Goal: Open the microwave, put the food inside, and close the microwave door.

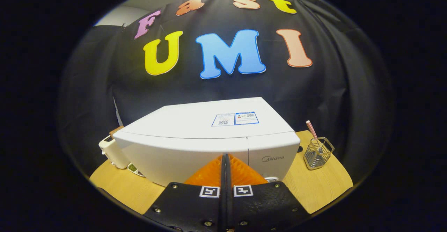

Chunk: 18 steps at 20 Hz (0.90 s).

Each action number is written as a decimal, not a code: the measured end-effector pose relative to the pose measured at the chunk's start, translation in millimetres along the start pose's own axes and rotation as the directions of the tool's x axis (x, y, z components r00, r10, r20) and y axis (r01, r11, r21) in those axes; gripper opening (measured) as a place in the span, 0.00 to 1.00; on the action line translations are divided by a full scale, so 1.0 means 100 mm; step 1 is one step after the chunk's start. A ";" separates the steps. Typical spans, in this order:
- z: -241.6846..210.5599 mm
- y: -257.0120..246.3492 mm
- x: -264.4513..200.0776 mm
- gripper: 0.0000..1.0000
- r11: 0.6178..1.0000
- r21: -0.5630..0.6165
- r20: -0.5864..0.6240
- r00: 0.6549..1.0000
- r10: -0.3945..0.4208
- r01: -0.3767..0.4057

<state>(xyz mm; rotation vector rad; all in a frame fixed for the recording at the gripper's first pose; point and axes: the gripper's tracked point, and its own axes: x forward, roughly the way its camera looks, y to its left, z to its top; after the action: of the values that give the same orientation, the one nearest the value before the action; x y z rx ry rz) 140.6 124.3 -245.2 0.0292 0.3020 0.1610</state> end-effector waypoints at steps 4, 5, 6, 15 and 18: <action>0.44 -0.01 -0.25 0.01 1.000 0.021 0.096 0.995 0.006 -0.008; 0.54 0.00 -0.33 0.02 1.000 0.013 0.108 0.994 0.012 -0.013; 0.63 0.01 -0.43 0.30 1.000 -0.010 0.110 0.994 0.012 -0.011; 1.91 -0.13 -1.46 0.99 0.999 -0.035 0.269 0.963 -0.029 0.040; 2.21 -0.17 -1.68 0.99 0.998 -0.051 0.287 0.958 -0.025 0.041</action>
<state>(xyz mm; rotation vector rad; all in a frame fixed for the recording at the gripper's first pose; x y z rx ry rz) 51.4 79.8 14.2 -0.0086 0.0082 0.1296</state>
